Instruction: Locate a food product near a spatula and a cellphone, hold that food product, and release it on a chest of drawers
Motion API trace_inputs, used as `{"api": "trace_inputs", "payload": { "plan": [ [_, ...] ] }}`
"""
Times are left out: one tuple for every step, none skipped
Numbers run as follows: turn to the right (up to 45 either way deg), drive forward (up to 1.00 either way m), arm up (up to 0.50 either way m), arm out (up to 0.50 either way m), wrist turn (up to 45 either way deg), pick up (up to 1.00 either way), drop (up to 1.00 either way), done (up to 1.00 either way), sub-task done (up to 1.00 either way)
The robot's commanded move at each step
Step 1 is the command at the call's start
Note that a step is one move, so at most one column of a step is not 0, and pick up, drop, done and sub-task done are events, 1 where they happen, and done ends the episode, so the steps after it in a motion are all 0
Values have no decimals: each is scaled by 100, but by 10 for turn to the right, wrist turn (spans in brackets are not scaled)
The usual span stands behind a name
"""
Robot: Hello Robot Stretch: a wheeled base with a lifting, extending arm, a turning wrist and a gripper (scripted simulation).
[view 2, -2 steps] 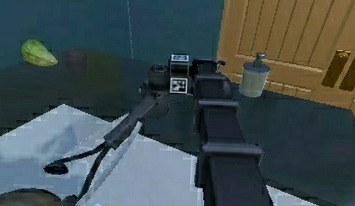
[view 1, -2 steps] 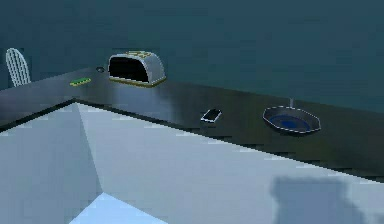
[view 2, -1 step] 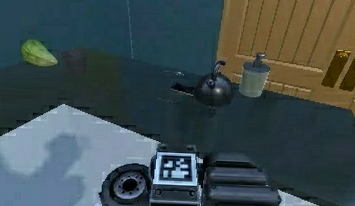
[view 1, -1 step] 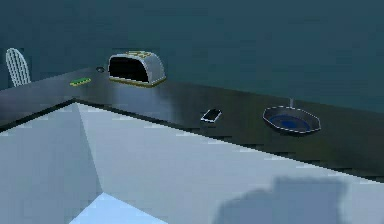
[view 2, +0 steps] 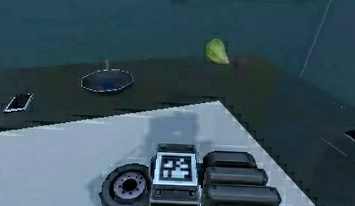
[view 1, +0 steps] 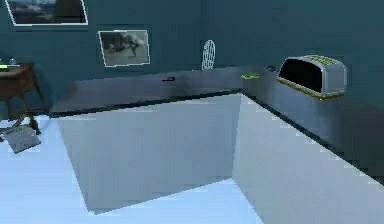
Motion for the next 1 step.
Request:
{"api": "trace_inputs", "payload": {
  "plan": [
    [-450, 0, 0, 0, 0, 0, 0, 0, 0]
  ]
}}
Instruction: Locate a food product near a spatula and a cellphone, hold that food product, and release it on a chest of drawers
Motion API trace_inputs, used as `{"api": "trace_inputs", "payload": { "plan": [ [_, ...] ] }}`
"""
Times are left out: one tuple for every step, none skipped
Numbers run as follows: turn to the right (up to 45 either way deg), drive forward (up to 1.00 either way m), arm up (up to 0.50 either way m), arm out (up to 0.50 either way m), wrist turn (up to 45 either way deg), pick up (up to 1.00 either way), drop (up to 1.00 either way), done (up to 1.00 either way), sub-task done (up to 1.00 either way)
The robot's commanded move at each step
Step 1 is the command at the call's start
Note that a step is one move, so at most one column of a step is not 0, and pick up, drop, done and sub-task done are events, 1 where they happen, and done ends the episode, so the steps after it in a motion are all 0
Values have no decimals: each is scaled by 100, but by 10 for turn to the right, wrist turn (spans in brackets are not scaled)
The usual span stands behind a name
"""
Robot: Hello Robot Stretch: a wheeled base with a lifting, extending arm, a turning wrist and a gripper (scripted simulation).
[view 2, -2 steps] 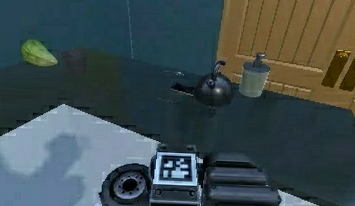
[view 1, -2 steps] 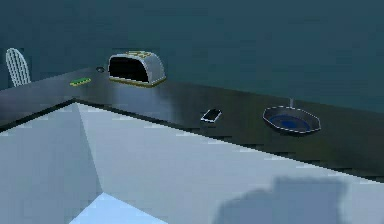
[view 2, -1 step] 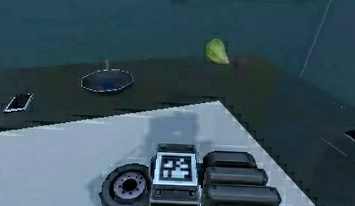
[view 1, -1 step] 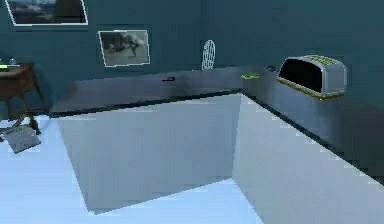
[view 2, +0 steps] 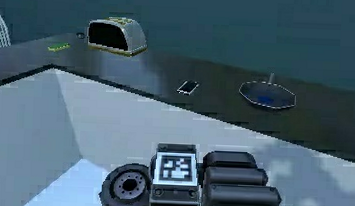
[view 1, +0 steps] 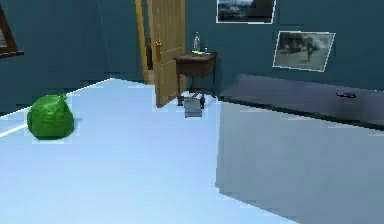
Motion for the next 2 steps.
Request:
{"api": "trace_inputs", "payload": {
  "plan": [
    [-180, 0, 0, 0, 0, 0, 0, 0, 0],
    [0, 100, 0, 0, 0, 0, 0, 0, 0]
  ]
}}
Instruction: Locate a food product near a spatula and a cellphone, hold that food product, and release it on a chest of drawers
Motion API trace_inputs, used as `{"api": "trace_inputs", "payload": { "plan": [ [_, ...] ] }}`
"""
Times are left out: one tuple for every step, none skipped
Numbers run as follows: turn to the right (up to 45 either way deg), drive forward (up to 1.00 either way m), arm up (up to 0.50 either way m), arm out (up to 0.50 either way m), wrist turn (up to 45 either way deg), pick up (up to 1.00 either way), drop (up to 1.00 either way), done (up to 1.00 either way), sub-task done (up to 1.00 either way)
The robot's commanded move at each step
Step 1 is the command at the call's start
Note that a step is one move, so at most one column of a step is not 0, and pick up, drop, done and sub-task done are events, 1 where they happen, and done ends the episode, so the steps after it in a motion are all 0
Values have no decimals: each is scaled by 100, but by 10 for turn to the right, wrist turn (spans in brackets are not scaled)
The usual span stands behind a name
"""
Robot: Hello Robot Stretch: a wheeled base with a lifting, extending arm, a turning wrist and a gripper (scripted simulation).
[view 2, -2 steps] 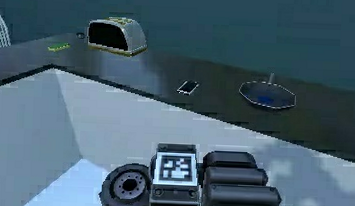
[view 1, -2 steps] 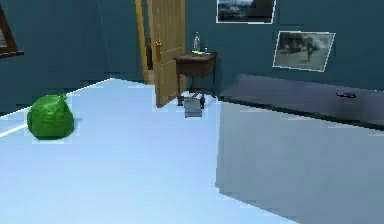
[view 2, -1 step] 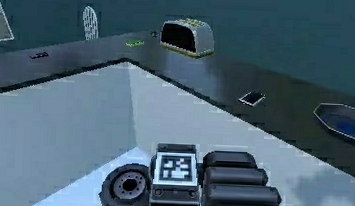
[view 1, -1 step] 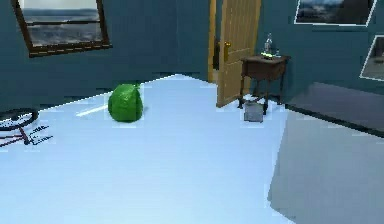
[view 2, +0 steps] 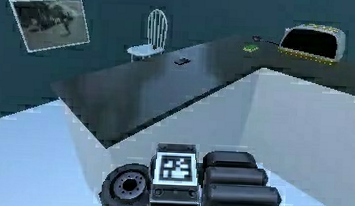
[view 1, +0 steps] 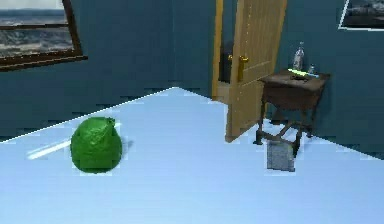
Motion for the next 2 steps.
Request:
{"api": "trace_inputs", "payload": {
  "plan": [
    [0, 100, 0, 0, 0, 0, 0, 0, 0],
    [0, 100, 0, 0, 0, 0, 0, 0, 0]
  ]
}}
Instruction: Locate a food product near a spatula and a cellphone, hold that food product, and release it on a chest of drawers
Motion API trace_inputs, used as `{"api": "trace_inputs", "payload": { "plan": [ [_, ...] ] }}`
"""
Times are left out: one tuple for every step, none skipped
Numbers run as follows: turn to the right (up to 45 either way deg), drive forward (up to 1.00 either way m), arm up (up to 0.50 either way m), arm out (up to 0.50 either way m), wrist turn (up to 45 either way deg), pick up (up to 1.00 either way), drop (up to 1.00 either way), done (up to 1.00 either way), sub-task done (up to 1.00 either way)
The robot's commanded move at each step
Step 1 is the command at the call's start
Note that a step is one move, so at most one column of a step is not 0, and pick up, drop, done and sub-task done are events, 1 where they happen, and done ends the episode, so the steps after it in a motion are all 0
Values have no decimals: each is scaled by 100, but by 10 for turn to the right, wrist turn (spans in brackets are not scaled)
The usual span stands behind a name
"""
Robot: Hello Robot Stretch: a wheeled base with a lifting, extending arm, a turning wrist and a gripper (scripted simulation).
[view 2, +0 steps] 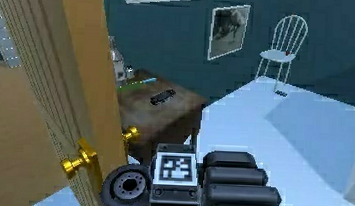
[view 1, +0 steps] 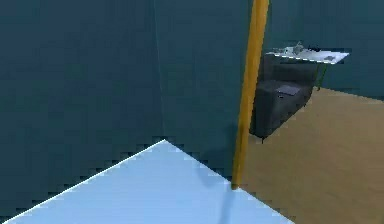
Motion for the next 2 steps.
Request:
{"api": "trace_inputs", "payload": {
  "plan": [
    [0, 40, 0, 0, 0, 0, 0, 0, 0],
    [420, 0, 0, 0, 0, 0, 0, 0, 0]
  ]
}}
